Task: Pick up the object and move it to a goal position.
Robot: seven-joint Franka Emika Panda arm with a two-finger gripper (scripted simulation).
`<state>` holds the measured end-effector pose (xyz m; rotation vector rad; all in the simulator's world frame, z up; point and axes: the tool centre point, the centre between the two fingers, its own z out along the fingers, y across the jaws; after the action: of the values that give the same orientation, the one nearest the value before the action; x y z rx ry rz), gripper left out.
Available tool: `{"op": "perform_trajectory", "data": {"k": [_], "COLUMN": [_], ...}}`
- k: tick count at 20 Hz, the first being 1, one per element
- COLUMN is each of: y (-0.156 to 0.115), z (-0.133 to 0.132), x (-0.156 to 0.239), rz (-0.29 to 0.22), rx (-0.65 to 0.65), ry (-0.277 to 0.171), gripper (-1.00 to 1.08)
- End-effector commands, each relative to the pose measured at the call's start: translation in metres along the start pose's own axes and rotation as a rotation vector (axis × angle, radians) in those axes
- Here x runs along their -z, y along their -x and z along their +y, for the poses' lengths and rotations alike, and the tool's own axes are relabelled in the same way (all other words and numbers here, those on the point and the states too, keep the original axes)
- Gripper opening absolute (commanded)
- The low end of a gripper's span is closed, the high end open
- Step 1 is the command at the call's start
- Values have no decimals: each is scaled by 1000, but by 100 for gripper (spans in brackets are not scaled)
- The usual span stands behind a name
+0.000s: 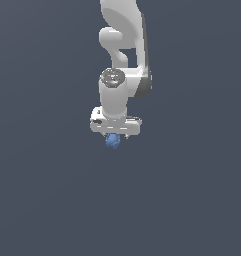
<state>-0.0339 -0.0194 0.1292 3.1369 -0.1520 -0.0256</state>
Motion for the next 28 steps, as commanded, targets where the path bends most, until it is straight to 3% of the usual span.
{"op": "perform_trajectory", "data": {"k": [1,11,19,28], "y": [9,33,34,34], "z": [6,20,20,21], "x": [-12,-38,-44,-82], "rz": [4,15,15,16], "rx": [-41,-140,-142,-145], "ry": [-2,-3,-3,-3], "gripper": [100,100,100,100]}}
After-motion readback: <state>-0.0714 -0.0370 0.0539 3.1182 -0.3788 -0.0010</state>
